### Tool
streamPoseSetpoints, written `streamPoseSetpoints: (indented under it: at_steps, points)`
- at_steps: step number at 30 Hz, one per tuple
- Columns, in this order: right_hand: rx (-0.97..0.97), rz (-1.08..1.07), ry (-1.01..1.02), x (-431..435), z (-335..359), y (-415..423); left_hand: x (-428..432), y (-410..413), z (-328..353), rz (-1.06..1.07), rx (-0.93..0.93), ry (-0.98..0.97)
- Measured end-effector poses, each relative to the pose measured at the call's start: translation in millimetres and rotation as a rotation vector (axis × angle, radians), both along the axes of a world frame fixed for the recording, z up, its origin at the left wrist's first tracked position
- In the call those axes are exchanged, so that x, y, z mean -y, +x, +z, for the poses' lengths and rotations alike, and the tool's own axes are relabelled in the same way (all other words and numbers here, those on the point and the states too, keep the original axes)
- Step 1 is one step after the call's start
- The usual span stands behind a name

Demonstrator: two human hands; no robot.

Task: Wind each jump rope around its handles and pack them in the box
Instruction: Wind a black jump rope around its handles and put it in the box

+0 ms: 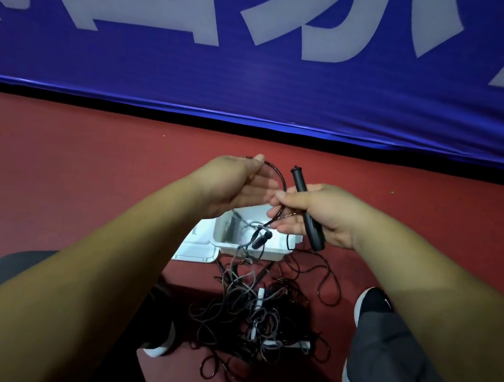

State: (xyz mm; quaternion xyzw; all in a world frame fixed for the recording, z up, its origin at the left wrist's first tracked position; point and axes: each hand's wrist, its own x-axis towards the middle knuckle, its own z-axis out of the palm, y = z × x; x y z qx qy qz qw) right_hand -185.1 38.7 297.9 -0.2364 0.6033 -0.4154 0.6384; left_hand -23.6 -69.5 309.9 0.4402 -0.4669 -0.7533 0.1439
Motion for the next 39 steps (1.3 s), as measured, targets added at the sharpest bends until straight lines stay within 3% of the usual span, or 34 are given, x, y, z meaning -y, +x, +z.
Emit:
streamPoseSetpoints:
  at_steps: [6,12,31,35,39]
  points:
    - [-0.009,-0.124,-0.05,6.0,9.1,-4.3,-12.7,7.6,-14.4,-0.513,0.301,-0.109]
    - [0.0,-0.245,-0.108,8.1,8.8,-7.5,-10.7,14.9,-18.4,-0.716,0.399,-0.297]
    - [0.002,-0.573,-0.033,18.6,-6.3,-29.7,-12.3,11.4,11.8,-0.593,0.182,-0.502]
    - [-0.036,-0.635,-0.042,18.3,-7.2,-34.0,-3.1,19.3,6.9,-0.795,0.36,-0.614]
    - [0.037,-0.711,-0.047,19.1,-6.4,-37.6,-6.5,25.2,-18.1,-1.26,0.705,-0.757]
